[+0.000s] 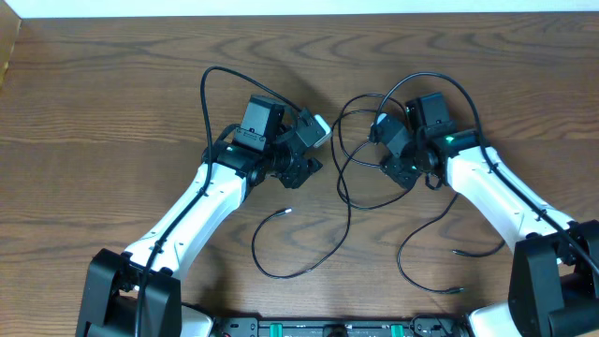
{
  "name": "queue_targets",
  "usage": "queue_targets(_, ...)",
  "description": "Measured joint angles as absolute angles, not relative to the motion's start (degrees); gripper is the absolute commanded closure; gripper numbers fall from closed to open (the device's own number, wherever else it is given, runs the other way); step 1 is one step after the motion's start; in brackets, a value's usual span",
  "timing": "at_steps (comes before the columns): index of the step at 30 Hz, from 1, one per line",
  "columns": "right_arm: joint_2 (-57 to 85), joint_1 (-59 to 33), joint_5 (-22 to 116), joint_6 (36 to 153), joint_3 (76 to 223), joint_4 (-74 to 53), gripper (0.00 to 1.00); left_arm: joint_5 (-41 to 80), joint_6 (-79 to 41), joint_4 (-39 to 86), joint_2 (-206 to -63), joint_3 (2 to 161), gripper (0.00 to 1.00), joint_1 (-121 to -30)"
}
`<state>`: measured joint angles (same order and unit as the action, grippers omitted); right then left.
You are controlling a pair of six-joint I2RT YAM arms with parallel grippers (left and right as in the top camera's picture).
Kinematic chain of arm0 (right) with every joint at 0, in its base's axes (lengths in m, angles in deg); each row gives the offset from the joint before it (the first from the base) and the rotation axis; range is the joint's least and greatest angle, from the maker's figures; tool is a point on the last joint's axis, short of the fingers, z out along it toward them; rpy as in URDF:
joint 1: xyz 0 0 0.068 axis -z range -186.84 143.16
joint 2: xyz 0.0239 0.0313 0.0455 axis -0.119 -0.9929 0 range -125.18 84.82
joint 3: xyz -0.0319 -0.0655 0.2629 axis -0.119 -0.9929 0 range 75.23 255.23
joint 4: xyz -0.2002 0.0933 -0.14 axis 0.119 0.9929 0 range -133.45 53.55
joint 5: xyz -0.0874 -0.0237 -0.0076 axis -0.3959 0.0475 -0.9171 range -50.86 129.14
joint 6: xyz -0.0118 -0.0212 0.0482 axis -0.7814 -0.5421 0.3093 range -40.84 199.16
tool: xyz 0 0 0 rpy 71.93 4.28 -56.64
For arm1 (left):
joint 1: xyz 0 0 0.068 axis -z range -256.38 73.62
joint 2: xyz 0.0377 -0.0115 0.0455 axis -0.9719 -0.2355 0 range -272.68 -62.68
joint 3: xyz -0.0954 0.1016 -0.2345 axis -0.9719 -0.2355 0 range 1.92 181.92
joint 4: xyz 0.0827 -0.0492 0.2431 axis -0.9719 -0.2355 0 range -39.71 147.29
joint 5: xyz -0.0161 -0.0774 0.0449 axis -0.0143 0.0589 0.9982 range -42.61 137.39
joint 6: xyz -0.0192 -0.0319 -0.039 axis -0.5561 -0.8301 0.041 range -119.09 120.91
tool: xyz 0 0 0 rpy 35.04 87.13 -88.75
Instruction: Untangle cables
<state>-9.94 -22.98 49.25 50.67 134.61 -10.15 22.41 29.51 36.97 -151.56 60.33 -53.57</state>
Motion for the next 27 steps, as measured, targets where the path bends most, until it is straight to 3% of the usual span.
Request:
queue_targets(11, -12.32, -16.75, 49.27, 44.92, 133.86, -9.51, 0.55, 22.41, 29.55, 36.97, -151.56, 60.33, 0.37, -53.57)
queue_targets(27, -12.32, -16.66, 52.85, 43.95, 131.39, -11.57, 0.58, 22.41, 29.66, 36.97, -151.56, 60.33, 0.37, -53.57)
